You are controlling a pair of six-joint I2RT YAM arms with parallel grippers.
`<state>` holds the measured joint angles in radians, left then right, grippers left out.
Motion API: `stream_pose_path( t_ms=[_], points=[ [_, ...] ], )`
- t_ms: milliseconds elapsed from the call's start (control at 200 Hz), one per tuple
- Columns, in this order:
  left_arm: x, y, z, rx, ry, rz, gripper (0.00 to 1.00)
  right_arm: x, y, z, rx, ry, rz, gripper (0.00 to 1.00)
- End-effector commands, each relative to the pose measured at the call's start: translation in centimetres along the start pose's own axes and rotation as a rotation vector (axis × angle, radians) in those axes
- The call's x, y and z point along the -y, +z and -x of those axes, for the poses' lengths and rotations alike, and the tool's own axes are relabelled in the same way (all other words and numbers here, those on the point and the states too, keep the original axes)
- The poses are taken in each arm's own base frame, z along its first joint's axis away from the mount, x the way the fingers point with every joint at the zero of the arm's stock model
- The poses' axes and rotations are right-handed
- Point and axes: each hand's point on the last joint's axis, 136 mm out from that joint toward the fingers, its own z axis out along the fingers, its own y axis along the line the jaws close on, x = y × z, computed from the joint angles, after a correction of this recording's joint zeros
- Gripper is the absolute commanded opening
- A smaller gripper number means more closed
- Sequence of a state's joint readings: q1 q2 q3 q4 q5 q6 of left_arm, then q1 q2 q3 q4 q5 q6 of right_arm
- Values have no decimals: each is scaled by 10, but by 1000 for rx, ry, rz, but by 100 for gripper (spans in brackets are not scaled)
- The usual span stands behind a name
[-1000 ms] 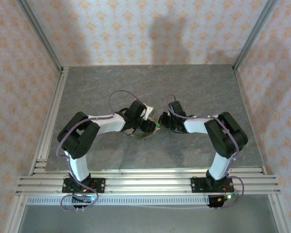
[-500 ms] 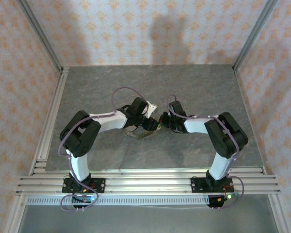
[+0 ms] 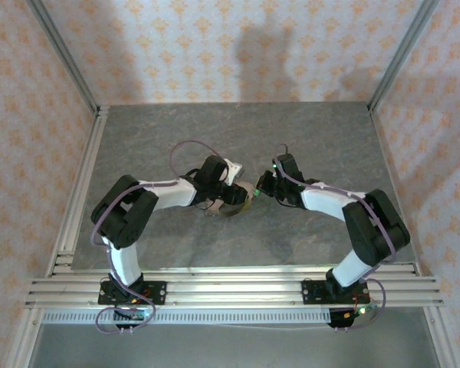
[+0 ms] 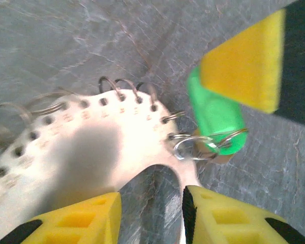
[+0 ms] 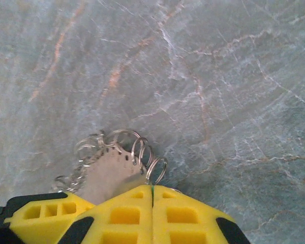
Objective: Put the keys on the keyring
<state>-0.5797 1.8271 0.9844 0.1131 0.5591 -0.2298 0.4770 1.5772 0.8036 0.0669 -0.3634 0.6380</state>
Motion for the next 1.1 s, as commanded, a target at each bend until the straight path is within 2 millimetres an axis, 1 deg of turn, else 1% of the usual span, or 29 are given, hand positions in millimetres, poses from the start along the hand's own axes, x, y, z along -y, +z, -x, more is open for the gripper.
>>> stream_pose_path(
  t_ms=[0, 120, 255, 385, 450, 555, 661, 761, 891, 996, 1021, 1096],
  points=[
    [7, -33, 47, 202, -21, 20, 39, -28, -25, 24, 60, -73, 46, 0],
    [10, -60, 67, 294, -53, 58, 41, -56, -49, 40, 99, -159, 114, 0],
    [18, -89, 88, 374, -77, 79, 44, -93, -81, 58, 133, -257, 211, 0],
    [32, -115, 108, 443, -83, 67, 47, -127, -113, 75, 164, -344, 296, 0],
    [39, -128, 117, 475, -86, 55, 48, -139, -128, 84, 181, -377, 320, 0],
    [50, -148, 132, 522, -91, 41, 50, -160, -151, 92, 193, -439, 367, 0],
    [62, -164, 144, 557, -94, 15, 52, -179, -172, 95, 192, -504, 416, 0],
    [74, -177, 154, 588, -87, -24, 53, -189, -185, 97, 197, -538, 436, 0],
    [88, -190, 163, 614, -69, -69, 55, -199, -198, 99, 214, -559, 464, 0],
    [99, -203, 168, 641, -36, -98, 57, -206, -204, 98, 213, -564, 494, 0],
    [101, -206, 169, 646, -26, -102, 60, -207, -206, 98, 212, -565, 501, 0],
    [108, -215, 172, 660, 6, -112, 62, -212, -210, 97, 209, -569, 523, 0]
  ],
)
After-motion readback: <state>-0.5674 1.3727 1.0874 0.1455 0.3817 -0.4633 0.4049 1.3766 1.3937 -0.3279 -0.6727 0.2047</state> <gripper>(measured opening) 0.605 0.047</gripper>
